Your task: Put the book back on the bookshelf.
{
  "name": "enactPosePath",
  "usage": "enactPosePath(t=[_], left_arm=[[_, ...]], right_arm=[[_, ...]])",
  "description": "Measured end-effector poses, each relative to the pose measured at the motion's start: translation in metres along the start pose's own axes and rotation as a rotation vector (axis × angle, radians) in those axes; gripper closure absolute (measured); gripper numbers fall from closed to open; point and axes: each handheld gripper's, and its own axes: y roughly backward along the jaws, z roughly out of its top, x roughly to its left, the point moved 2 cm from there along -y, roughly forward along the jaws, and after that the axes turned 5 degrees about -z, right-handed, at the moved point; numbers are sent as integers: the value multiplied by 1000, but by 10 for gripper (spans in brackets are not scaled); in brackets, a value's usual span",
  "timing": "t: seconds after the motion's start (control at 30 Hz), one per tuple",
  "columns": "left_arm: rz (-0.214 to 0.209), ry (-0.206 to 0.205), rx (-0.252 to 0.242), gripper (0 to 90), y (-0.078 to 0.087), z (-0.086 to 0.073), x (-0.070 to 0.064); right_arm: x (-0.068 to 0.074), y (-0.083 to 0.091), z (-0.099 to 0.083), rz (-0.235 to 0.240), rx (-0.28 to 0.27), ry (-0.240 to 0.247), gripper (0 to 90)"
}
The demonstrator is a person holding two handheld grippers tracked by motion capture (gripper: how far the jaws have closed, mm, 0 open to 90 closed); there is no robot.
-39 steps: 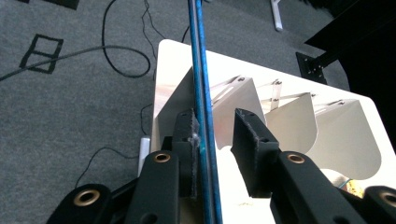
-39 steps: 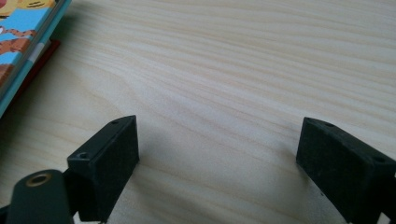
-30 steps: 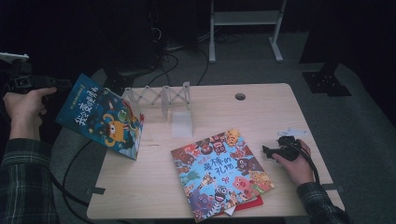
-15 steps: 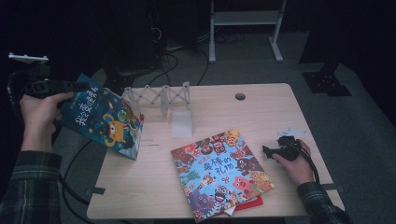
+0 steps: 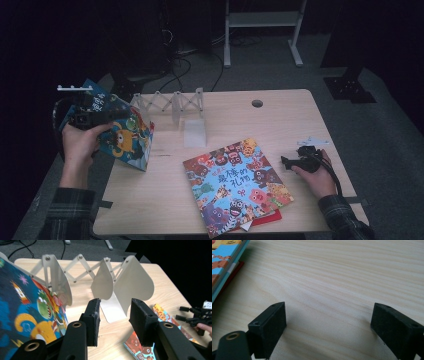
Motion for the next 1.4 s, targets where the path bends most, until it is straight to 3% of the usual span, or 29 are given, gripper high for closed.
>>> enactPosePath(t=[0.23, 0.5, 0.7, 0.8, 0.9, 0.97, 1.07, 1.33, 1.4], left_arm=[[11, -27, 21, 555, -18, -26, -6], [16, -27, 32, 517, -32, -53, -8], [20, -63, 56, 456, -46, -74, -17], [8, -72, 55, 394, -54, -86, -19], [-17, -70, 17, 362, -64, -99, -17], [-34, -77, 59, 313, -72, -106, -15], [-35, -71, 67, 278, -80, -115, -14], [-7, -135, 119, 237, -96, -130, -17], [-6, -145, 124, 246, -97, -131, -17]], right_arm=[[0, 0, 0, 0, 0, 0, 118], [0, 0, 0, 0, 0, 3, 118], [1, 2, -1, -6, 2, -2, 120], [1, 2, -2, -10, 2, -6, 118], [1, 2, -2, -10, 1, -7, 118], [1, 2, -2, -10, 1, -8, 119], [2, 3, -3, -6, -3, -1, 136], [8, 14, -2, 18, 33, 24, 380], [9, 17, -2, 32, 46, 27, 397]])
